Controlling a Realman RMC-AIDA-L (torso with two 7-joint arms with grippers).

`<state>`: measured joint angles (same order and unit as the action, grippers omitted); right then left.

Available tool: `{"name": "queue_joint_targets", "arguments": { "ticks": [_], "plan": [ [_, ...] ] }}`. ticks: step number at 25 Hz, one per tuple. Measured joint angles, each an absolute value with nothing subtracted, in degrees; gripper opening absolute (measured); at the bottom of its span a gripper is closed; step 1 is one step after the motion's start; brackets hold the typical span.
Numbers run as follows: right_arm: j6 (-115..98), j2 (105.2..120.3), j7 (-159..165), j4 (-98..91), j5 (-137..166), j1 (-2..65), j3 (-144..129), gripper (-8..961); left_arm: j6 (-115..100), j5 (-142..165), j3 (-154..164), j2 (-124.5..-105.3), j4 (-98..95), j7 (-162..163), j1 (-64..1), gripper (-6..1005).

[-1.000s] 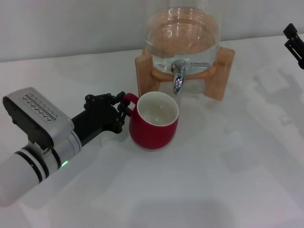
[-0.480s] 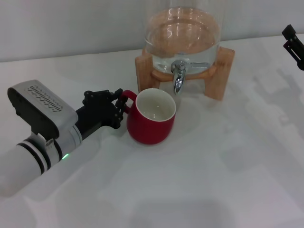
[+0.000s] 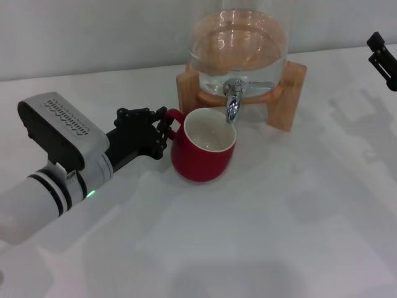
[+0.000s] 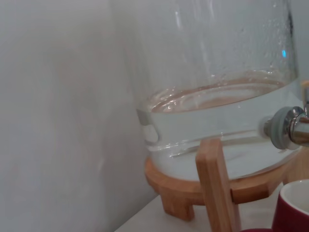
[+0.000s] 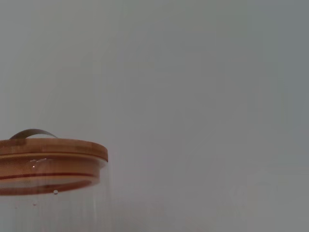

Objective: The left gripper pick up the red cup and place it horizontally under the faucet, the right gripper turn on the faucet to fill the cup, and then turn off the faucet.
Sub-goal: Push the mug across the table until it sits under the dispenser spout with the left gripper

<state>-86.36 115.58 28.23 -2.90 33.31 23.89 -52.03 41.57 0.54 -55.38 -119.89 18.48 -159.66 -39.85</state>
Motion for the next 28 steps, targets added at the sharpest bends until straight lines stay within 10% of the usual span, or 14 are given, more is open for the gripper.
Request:
{"name": "queue_joint_targets", "arguments": {
  "ticks": [28],
  "plan": [
    [-86.3,115.75,28.21,-2.99,33.31,24.98,-54.25,841,41.62,0.57,-54.99,-120.33,18.76,-160.07,-39.9,124]
  ]
}}
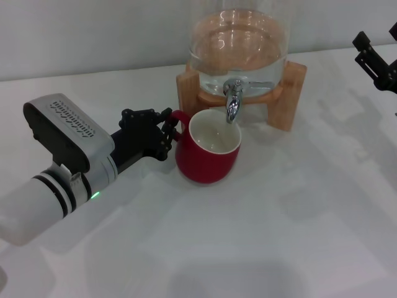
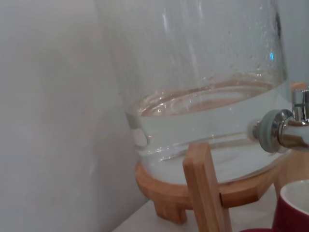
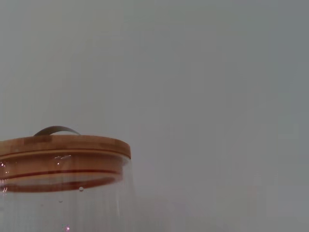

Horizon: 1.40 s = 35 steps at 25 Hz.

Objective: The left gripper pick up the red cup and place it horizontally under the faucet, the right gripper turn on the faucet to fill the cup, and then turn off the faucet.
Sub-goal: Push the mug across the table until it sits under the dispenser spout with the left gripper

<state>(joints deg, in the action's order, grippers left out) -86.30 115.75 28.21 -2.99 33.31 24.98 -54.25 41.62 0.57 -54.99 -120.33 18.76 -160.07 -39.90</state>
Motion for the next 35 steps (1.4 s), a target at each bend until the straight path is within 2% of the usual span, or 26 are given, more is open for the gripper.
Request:
{"name": "queue_joint_targets", "arguments": {
  "ticks": [35],
  "plan": [
    [-86.3,116.02,28.21,-2.9,33.31,25.4,-56.63,841,41.75,0.35,-54.76,-120.59,18.84,-160.23,-38.4,131]
  ]
}}
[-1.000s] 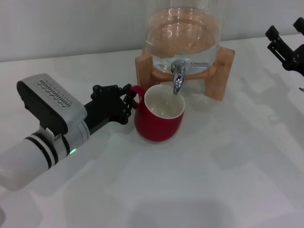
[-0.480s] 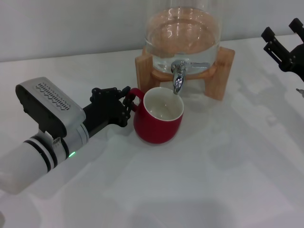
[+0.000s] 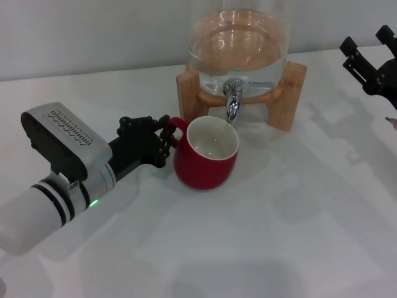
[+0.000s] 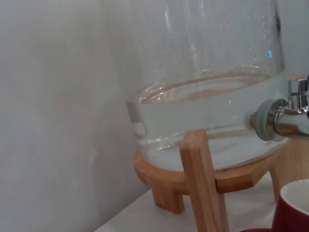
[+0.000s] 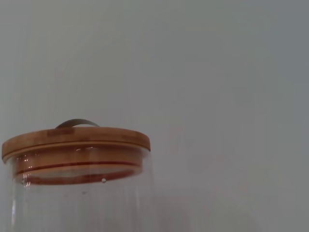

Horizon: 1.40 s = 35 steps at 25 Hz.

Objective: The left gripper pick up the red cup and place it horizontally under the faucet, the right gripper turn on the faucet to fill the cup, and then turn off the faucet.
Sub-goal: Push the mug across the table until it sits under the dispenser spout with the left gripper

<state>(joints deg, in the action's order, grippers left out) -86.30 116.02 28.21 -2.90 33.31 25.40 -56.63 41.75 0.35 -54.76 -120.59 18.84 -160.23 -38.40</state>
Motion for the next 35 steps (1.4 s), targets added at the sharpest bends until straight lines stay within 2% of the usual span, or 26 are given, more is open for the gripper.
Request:
{"name": "queue_joint_targets", "arguments": {
  "ticks": [16,26,35],
  "plan": [
    [-86.24,116.01,28.21,-2.84,33.31,26.08,-57.04,841,38.82,0.34,-54.89,-120.58,18.85,-160.22,-38.73,159],
    [-86.21,116.01,28.21,-2.63,33.31,26.76,-57.04,842,38.51,0.38,-54.77,-120.55,18.9,-159.98,-38.83,247],
    [-86.03,116.11,28.21,-2.47,33.31,27.3,-57.04,841,37.96,0.76,-54.72,-120.5,19.04,-159.79,-39.32,263]
  ]
}}
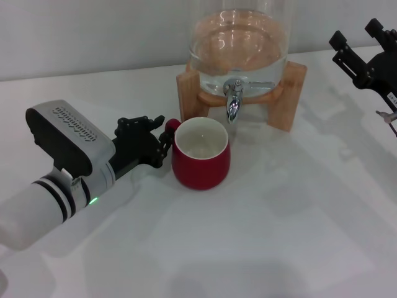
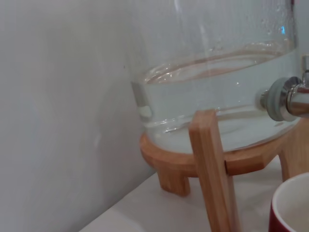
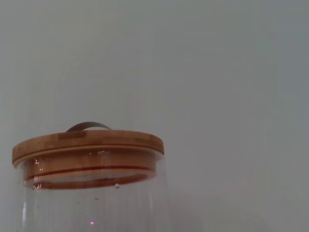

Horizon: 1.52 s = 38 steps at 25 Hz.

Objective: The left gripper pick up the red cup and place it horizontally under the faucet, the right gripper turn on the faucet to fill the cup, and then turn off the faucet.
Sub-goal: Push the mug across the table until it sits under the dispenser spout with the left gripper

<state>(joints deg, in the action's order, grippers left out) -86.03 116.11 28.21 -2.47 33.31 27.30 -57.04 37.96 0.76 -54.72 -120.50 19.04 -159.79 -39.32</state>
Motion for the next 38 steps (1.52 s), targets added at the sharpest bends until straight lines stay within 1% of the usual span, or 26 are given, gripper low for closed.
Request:
{"name": "queue_joint_targets", "arguments": {
  "ticks": [38],
  "plan": [
    [-86.09,116.06,28.49,-2.46,33.31,27.02,-57.84,842,37.88,0.67,-52.63,-120.24,20.39,-160.19,-39.35,264]
  ]
}}
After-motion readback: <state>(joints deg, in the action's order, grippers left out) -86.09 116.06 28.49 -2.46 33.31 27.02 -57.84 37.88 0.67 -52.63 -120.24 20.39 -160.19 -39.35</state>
